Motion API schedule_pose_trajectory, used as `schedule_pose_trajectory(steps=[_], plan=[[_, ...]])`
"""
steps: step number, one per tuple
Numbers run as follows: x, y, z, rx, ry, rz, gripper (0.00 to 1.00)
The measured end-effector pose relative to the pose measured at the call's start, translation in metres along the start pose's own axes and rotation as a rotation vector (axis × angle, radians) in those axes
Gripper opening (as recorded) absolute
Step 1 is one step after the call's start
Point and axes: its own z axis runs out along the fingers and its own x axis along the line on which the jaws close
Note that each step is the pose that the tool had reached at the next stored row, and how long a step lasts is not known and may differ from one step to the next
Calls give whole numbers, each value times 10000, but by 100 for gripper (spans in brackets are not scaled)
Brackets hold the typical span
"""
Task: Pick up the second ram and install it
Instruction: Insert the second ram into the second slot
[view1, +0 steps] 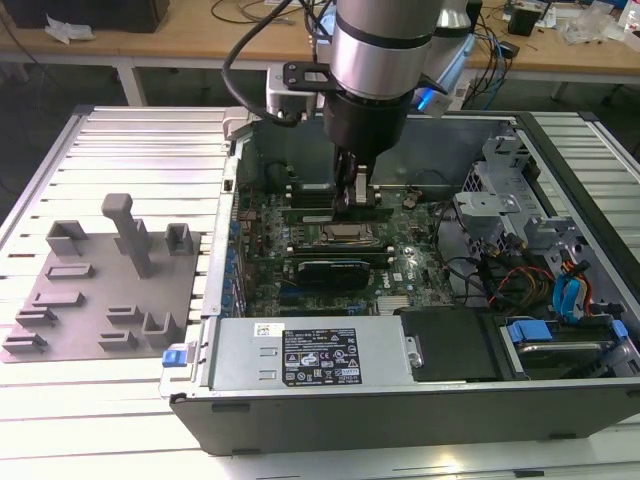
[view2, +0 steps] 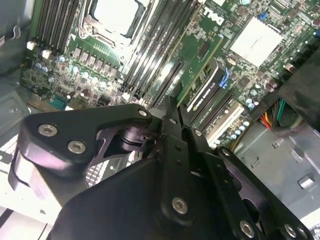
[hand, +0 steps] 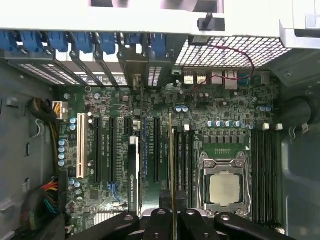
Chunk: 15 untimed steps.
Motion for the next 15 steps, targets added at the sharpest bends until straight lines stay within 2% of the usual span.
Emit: schedule_pose_trajectory(steps=[3,9,15], plan=[[-24,-19,45,0,1,2,11],[-139,-38,102,0,0,1,11],[-188,-40,144,0,0,0,11]])
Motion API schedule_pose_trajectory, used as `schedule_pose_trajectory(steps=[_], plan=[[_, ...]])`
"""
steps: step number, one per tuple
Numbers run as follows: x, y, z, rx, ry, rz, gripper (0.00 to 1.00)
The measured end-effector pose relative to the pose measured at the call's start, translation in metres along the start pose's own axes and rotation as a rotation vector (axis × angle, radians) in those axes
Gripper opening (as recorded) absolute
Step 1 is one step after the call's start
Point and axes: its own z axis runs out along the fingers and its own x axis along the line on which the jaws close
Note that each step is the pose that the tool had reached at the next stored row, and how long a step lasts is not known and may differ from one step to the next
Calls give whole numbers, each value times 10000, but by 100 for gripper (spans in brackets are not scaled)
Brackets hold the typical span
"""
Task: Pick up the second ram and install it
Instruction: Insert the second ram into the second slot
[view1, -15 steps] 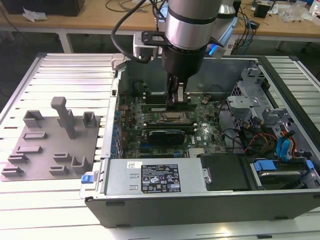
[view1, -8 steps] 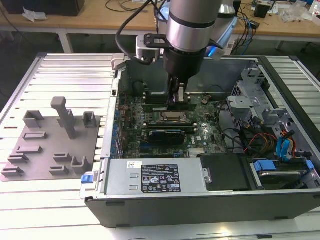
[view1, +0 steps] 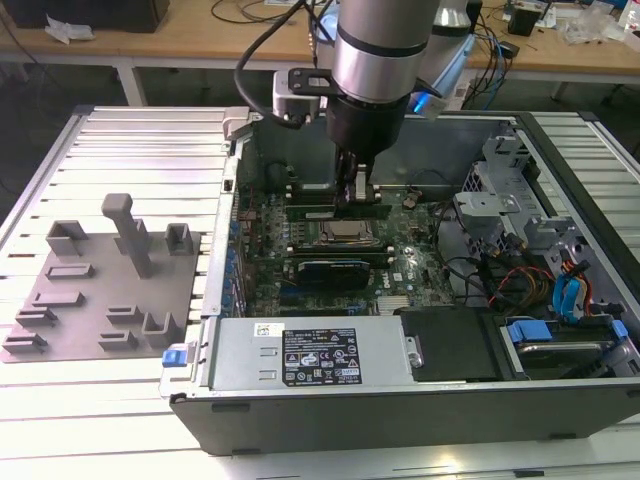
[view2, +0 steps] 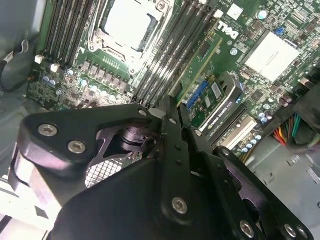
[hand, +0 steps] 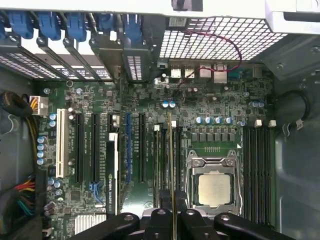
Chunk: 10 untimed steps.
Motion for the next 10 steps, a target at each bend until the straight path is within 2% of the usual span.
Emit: schedule_pose_trajectory(steps=[10], plan=[[-46,-7,154,0,1,1,11]])
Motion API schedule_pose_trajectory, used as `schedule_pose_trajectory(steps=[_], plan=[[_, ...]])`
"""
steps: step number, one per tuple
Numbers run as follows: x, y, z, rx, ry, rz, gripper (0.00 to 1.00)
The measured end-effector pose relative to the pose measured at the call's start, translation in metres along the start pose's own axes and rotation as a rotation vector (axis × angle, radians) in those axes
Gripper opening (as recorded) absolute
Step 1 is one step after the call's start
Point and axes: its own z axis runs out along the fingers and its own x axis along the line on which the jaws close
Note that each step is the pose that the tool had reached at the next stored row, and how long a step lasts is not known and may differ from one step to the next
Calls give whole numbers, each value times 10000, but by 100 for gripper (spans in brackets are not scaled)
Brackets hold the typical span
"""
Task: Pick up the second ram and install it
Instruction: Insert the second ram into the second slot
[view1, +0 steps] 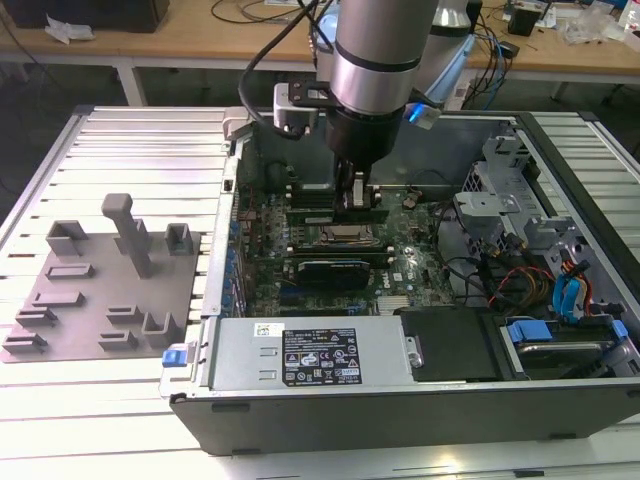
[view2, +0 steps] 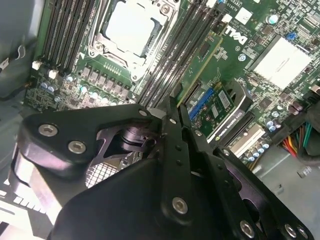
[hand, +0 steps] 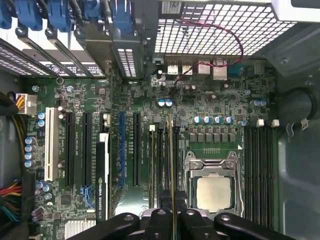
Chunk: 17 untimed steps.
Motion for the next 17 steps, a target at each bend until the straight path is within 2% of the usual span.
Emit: schedule_pose_trajectory(steps=[8,12,14,17], plan=[[-13,-2,56,0,0,1,11],[-53,-5,112,1,-1,-1,11],[-56,-9,163,-1,0,-1,11],[-49,-121,263,-6,-3,45,11]])
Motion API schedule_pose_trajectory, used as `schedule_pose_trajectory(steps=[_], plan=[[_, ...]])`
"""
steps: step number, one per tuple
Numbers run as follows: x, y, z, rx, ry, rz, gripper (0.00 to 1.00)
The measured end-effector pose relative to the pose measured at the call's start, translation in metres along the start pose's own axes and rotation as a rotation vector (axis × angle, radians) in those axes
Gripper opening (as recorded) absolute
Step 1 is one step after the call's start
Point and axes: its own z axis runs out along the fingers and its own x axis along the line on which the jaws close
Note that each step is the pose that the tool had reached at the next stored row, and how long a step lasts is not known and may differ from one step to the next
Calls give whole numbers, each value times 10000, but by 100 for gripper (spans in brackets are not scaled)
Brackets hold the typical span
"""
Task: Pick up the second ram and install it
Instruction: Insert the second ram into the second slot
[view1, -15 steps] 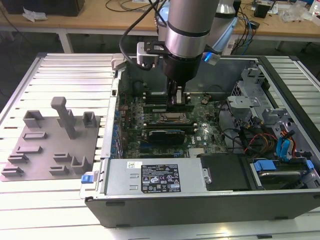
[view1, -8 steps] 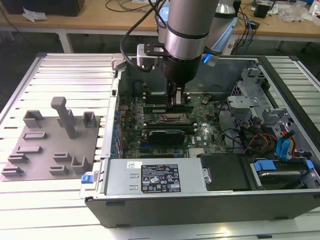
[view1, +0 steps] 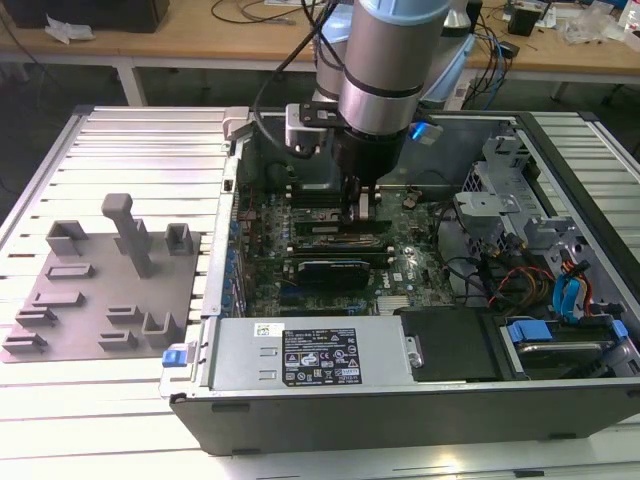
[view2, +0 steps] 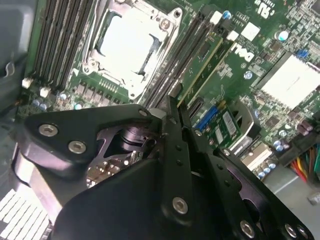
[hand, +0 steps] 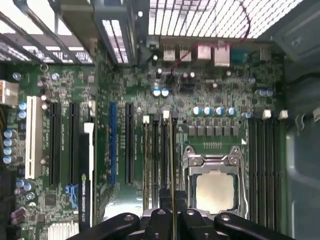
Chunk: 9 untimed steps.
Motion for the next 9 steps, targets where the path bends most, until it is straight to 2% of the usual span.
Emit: schedule_pose_trajectory(steps=[3,6,9], plan=[[3,-9,53,31,-11,488,11],[6,-23,111,33,-13,519,11],[13,-34,207,31,-11,516,11]])
